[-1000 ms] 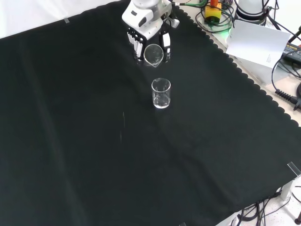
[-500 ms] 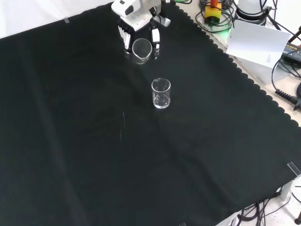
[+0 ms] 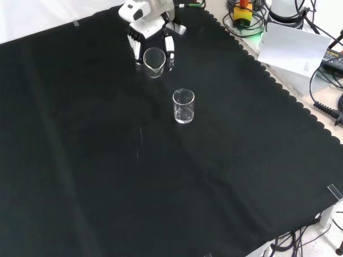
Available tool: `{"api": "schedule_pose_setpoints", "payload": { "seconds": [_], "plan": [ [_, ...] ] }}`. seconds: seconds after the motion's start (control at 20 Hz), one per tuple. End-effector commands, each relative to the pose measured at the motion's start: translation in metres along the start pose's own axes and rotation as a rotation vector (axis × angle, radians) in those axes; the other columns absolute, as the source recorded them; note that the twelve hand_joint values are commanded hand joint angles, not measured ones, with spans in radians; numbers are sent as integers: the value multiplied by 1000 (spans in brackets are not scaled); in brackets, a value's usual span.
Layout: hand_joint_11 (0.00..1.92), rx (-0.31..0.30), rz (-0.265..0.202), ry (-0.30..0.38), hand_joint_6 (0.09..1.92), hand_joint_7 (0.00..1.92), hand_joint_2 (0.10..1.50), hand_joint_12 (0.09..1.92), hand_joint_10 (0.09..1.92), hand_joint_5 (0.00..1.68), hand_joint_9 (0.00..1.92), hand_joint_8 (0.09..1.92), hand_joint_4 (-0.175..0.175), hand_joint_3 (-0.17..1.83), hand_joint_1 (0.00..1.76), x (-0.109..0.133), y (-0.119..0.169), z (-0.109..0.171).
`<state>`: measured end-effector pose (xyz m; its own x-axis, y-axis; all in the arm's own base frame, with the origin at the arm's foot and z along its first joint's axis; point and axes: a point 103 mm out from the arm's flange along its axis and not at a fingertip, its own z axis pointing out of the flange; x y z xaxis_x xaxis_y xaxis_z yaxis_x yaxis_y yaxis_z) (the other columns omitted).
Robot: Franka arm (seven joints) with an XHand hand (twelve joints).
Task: Place the beaker back on the table.
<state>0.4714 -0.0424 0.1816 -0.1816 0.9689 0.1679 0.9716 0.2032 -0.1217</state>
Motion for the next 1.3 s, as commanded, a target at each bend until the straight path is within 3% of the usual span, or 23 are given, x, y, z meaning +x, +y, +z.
{"api": "schedule_pose_setpoints", "payload": {
  "seconds": [0.05,0.1,0.15,0.2,0.25,0.35,0.55,1.3],
  "plan": [
    [1495,-68,-74,179,694,1741,645,513,87,1269,1761,87,153,688,1140,-22,44,31],
    [1495,-75,-77,186,695,1741,646,514,87,1268,1759,87,152,687,1140,-23,47,32],
    [1490,-80,-80,198,603,1677,653,513,87,1304,1752,87,34,640,1204,-25,49,34],
    [1484,-87,-84,208,535,1582,663,515,87,1328,1745,159,-61,599,1255,-27,53,35],
    [1477,-89,-87,217,529,1490,676,520,87,1324,1738,296,-117,576,1283,-28,55,37],
    [1463,-92,-89,230,581,1375,686,534,87,1293,1728,493,-163,575,1303,-29,61,39],
    [1453,-90,-96,241,614,1330,690,542,87,1275,1719,575,-175,580,1308,-28,72,45],
    [1426,-68,-103,261,645,1306,707,555,87,1254,1702,612,-175,563,1305,-24,91,75]
  ]
}}
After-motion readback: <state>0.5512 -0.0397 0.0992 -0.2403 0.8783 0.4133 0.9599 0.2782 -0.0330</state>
